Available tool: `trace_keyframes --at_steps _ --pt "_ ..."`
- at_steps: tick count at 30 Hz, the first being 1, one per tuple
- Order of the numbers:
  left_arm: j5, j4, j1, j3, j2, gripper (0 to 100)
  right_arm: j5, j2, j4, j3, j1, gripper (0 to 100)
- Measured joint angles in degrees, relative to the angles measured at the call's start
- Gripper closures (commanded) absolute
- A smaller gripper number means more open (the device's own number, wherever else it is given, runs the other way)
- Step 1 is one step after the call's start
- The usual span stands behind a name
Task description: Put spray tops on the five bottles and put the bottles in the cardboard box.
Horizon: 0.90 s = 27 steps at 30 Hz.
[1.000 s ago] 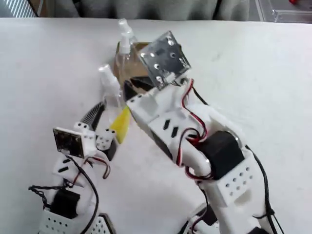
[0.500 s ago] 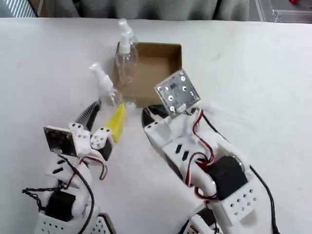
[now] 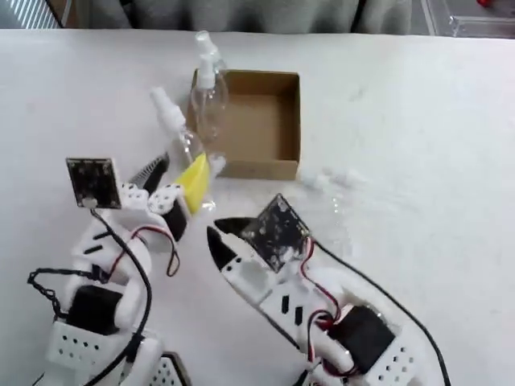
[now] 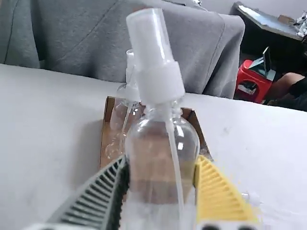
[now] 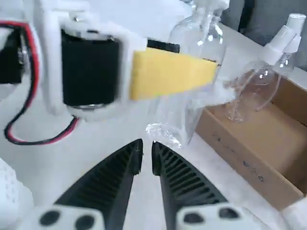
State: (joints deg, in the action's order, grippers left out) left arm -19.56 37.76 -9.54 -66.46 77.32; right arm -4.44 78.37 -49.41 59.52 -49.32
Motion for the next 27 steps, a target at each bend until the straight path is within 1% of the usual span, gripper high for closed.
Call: trace_keyframes --at_steps 4,9,14,27 --pt "-0.4 2.3 0.0 0.3 3.0 98 0.0 4.2 6.7 7.9 -0.1 98.3" --pt "-0.4 5.7 -0.1 0.3 8.7 98 0.0 4.2 16.5 13.6 -0.5 98.3" --pt "-0.5 6.1 -0.1 0.3 12.0 98 0.0 0.8 22.7 14.2 -2.7 98.3" --pt "-0.6 7.8 0.2 0.3 12.5 98 0.1 -11.5 33.9 14.2 -2.7 98.3"
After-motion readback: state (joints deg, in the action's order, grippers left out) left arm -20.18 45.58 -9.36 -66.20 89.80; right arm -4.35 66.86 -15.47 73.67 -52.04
